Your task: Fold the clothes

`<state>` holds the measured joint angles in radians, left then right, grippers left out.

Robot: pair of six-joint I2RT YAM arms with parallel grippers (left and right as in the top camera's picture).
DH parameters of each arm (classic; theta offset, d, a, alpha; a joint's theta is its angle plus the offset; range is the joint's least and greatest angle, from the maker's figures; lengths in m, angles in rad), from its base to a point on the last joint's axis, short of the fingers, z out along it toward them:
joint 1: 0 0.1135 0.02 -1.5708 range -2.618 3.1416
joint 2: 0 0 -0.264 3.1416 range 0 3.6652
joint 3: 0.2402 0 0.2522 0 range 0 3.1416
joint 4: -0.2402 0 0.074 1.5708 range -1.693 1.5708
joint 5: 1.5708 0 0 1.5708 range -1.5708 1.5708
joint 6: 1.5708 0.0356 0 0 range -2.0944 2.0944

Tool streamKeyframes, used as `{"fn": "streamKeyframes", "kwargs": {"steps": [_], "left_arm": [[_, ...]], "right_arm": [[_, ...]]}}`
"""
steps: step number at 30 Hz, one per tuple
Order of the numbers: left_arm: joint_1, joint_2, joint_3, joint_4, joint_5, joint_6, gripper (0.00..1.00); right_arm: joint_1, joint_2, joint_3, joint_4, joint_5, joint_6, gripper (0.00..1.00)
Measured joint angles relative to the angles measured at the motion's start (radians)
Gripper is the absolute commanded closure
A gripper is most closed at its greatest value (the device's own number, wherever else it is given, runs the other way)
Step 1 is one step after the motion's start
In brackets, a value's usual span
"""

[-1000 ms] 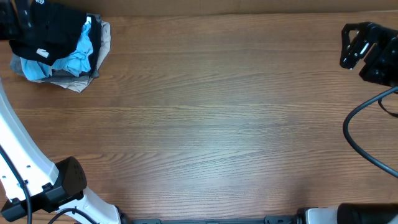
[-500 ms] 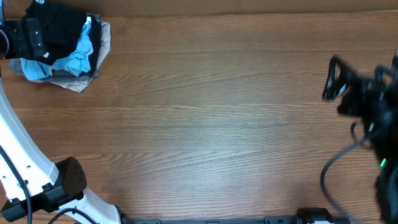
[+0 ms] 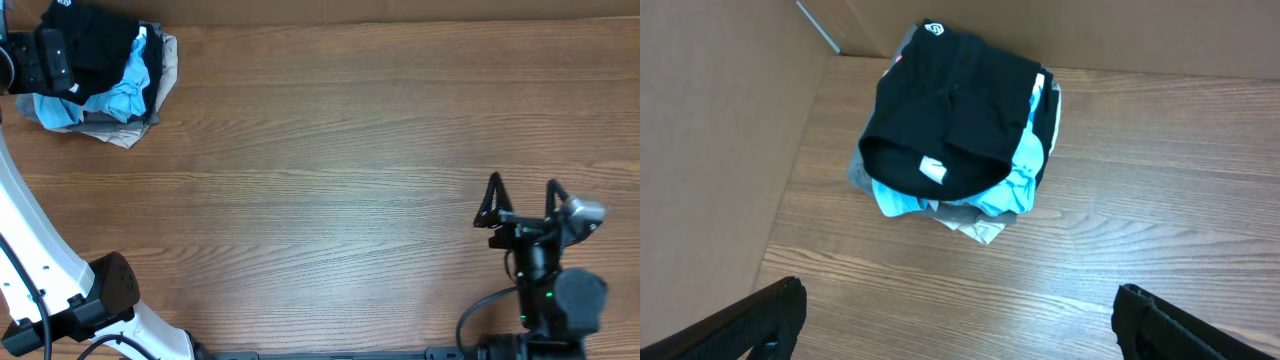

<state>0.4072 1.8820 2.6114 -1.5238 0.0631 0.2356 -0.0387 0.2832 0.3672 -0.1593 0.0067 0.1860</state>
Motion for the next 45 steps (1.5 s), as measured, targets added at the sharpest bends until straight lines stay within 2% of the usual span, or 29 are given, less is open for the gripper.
{"fn": "streamKeyframes", "kwargs": {"steps": [5,14,22,45], "left_arm": [[0.000,0.000,0.000,0.000,-0.001,0.000,0.00],[0.000,0.000,0.000,0.000,0.000,0.000,0.00],[0.000,0.000,0.000,0.000,0.000,0.000,0.00],[0.000,0.000,0.000,0.000,0.000,0.000,0.00]], "right_arm": [[0.000,-0.087,-0.208,0.131,0.000,0.000,0.00],[0.000,-0.221,-0.340,0.157,0.000,0.000,0.00],[0.000,-0.267,-0.349,0.075,0.000,0.000,0.00],[0.000,-0.268,-0.349,0.070,0.000,0.000,0.00]]}}
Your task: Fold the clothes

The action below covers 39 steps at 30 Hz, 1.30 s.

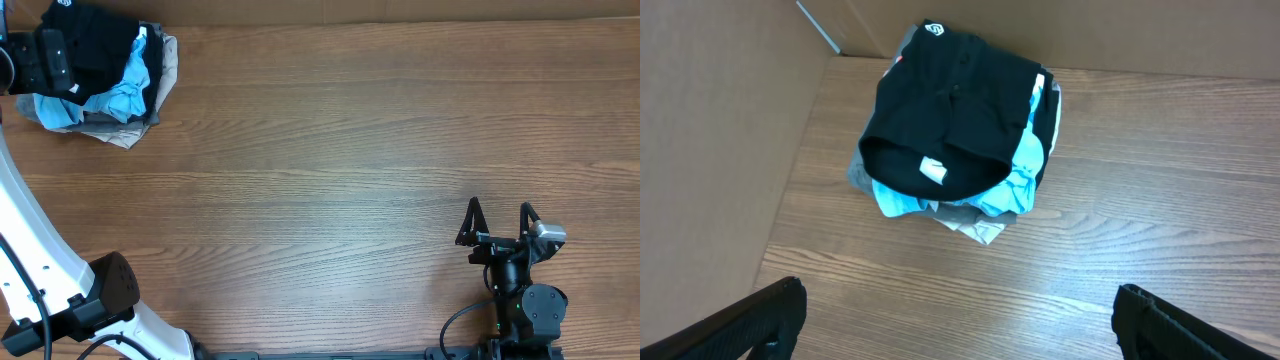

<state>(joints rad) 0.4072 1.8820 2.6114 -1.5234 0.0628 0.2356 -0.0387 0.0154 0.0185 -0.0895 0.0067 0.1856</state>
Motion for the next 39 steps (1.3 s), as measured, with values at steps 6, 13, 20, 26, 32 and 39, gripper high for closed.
{"fn": "streamKeyframes", "kwargs": {"steps": [6,13,20,26,32,39], "left_arm": [[0.000,0.000,0.000,0.000,0.000,0.000,0.00],[0.000,0.000,0.000,0.000,0.000,0.000,0.00],[0.000,0.000,0.000,0.000,0.000,0.000,0.00],[-0.002,-0.001,0.000,0.000,0.000,0.000,0.00],[-0.042,-0.086,-0.049,0.005,-0.003,0.000,0.00],[-0.116,-0.494,-0.448,0.021,-0.005,0.000,0.00]], "right_arm": [[0.000,0.000,0.000,0.000,0.000,0.000,0.00],[0.000,0.000,0.000,0.000,0.000,0.000,0.00],[0.000,0.000,0.000,0.000,0.000,0.001,0.00],[0.000,0.000,0.000,0.001,0.000,0.000,0.00],[0.000,0.000,0.000,0.000,0.000,0.000,0.00],[0.000,-0.001,0.000,0.000,-0.001,0.001,0.00]]}}
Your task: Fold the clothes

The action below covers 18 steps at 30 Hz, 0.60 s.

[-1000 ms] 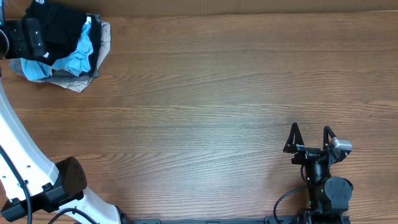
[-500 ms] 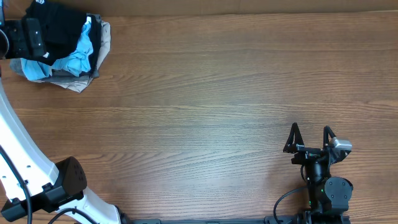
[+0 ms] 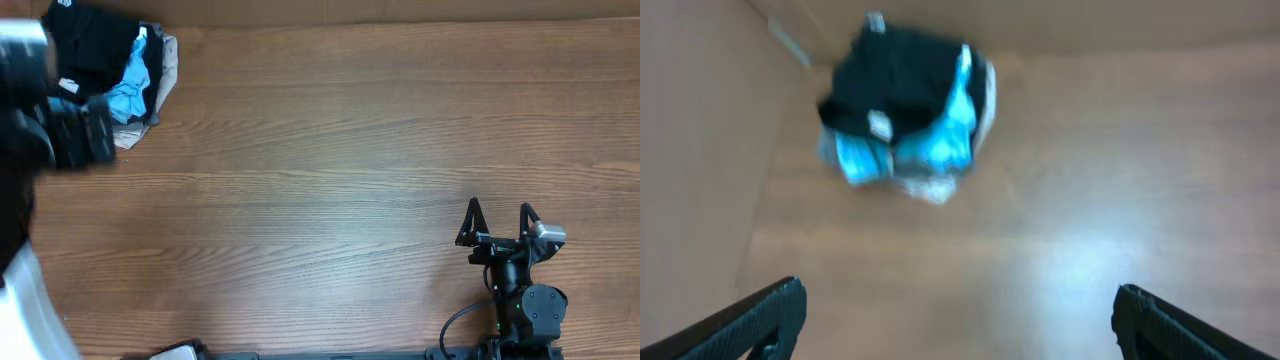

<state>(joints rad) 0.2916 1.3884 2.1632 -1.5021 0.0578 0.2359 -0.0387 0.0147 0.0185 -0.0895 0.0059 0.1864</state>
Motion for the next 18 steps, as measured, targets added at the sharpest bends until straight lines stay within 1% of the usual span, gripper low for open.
{"fn": "streamKeyframes", "kwargs": {"steps": [2,7,8,9,12,15,18], "left_arm": [[-0.004,-0.130,-0.168,0.013,-0.022,0.000,0.00],[-0.004,-0.330,-0.508,0.022,-0.062,-0.005,0.00],[-0.004,-0.386,-0.616,0.080,-0.062,-0.008,0.00],[-0.004,-0.425,-0.682,0.161,-0.053,-0.011,0.00],[-0.004,-0.571,-0.905,0.509,-0.005,-0.021,0.00],[-0.004,-0.758,-1.159,0.846,0.080,-0.024,0.00],[-0.021,-0.902,-1.382,1.147,0.143,-0.029,0.00]], "right_arm": [[0.000,0.000,0.000,0.000,0.001,0.000,0.00],[0.000,-0.001,0.000,-0.001,0.000,-0.001,0.00],[0.000,-0.001,0.000,0.000,0.000,0.000,0.00],[0.000,-0.002,0.000,-0.001,0.000,0.000,0.00],[0.000,-0.002,0.000,0.000,0.000,0.000,0.00],[0.000,-0.002,0.000,0.000,0.000,0.000,0.00],[0.000,-0.002,0.000,0.000,0.000,0.000,0.00]]}}
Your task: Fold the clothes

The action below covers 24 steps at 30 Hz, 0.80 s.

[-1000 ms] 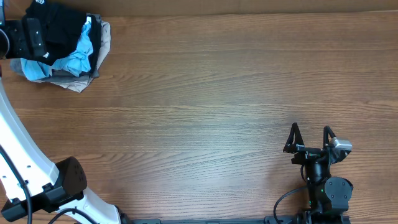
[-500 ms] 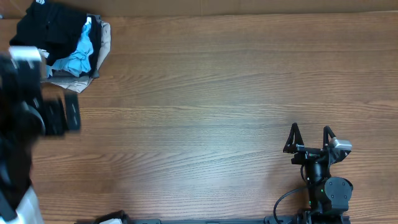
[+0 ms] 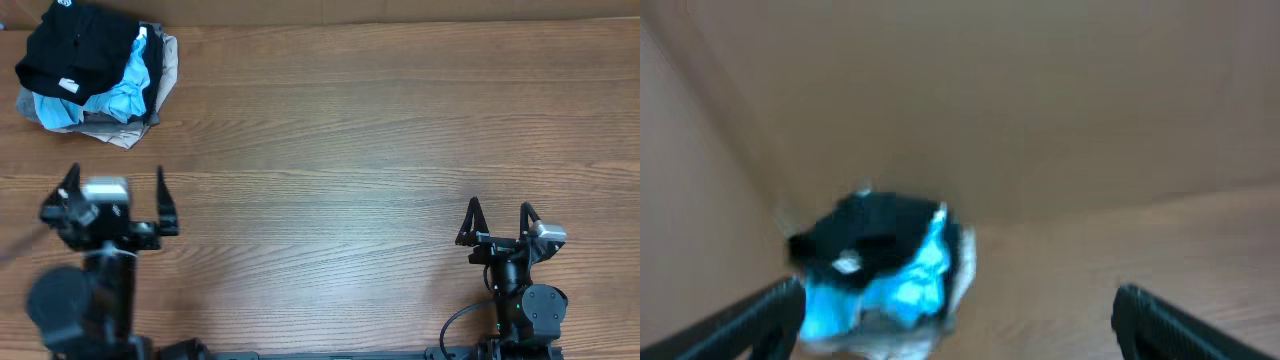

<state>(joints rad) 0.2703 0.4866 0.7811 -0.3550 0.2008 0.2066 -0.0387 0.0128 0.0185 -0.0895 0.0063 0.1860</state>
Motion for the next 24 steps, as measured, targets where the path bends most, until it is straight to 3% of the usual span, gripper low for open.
{"fn": "streamKeyframes", "kwargs": {"steps": [3,7,21,24], "left_arm": [[-0.037,-0.111,-0.208,0.227,0.034,-0.014,0.00],[-0.086,-0.219,-0.417,0.361,0.021,-0.053,0.00],[-0.127,-0.468,-0.745,0.380,-0.129,-0.189,0.00],[-0.127,-0.470,-0.761,0.298,-0.135,-0.210,0.00]], "right_arm": [[0.000,0.000,0.000,0.000,0.000,0.000,0.00],[0.000,0.000,0.000,0.000,0.000,0.000,0.00],[0.000,0.000,0.000,0.000,0.000,0.000,0.00],[0.000,0.000,0.000,0.000,0.000,0.000,0.00]]}}
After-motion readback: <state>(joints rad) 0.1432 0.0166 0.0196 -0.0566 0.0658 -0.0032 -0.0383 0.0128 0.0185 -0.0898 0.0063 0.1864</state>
